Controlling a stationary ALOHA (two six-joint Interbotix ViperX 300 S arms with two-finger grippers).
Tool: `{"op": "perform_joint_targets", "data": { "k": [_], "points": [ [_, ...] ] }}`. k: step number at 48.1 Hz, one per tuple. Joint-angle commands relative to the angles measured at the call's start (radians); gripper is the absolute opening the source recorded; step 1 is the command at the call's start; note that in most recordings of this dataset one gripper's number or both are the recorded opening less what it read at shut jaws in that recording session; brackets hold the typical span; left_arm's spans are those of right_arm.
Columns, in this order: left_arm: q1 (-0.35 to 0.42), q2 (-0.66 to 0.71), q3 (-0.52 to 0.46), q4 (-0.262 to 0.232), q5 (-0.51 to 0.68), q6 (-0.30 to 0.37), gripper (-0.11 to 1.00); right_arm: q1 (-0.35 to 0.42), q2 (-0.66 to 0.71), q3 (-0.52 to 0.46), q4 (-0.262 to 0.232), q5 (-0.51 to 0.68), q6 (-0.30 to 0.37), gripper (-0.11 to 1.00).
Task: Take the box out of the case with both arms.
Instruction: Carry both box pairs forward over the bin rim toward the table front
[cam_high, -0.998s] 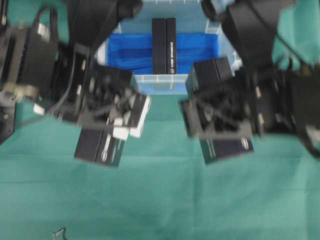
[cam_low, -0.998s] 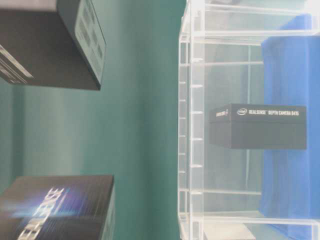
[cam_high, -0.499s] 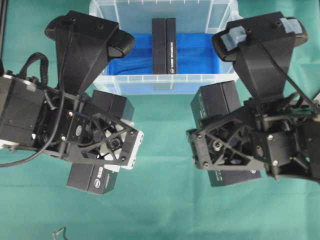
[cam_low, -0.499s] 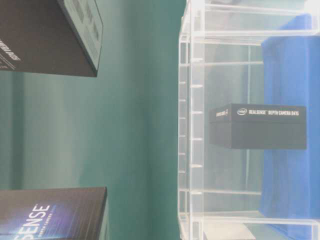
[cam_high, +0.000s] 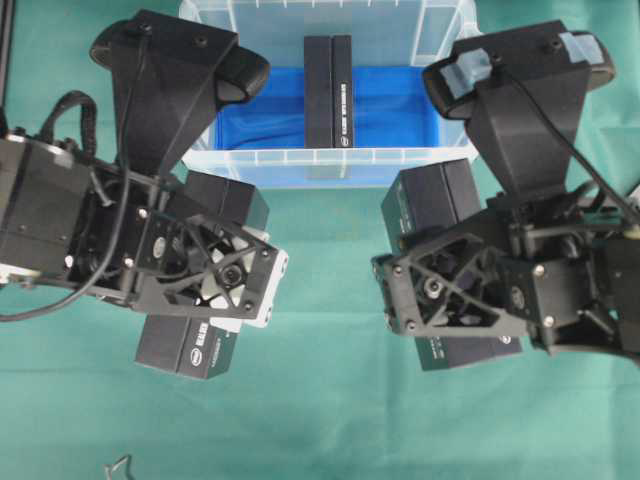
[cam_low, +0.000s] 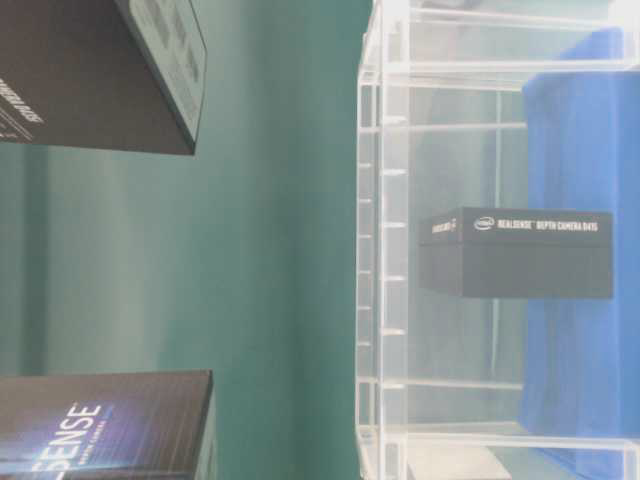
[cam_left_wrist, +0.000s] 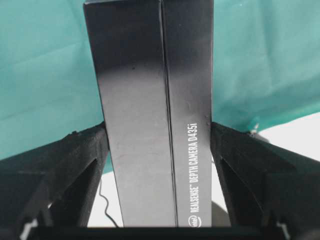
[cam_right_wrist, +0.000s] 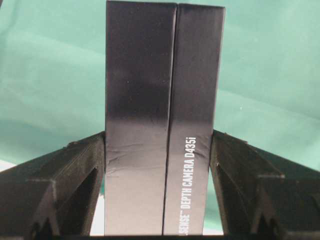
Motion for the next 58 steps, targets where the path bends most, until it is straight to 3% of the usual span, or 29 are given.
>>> {"op": "perform_joint_targets", "data": {
  "k": [1, 42, 50, 58],
  "points": [
    [0.006, -0.043, -0.014, 0.005, -0.002, 0.002, 0.64, -0.002, -0.014, -0.025, -0.006, 0.003, -0.002, 0.65],
    [0.008, -0.044, -0.002, 0.006, -0.002, -0.002, 0.64, -0.003, -0.012, -0.012, -0.006, 0.003, -0.005, 0.65],
    [0.000, -0.048, 0.044, 0.009, -0.021, -0.006, 0.64, -0.003, -0.014, 0.032, -0.005, -0.008, -0.002, 0.65],
    [-0.014, -0.074, 0.167, 0.023, -0.103, -0.035, 0.64, -0.003, -0.014, 0.124, 0.006, -0.060, 0.012, 0.65]
  ]
}}
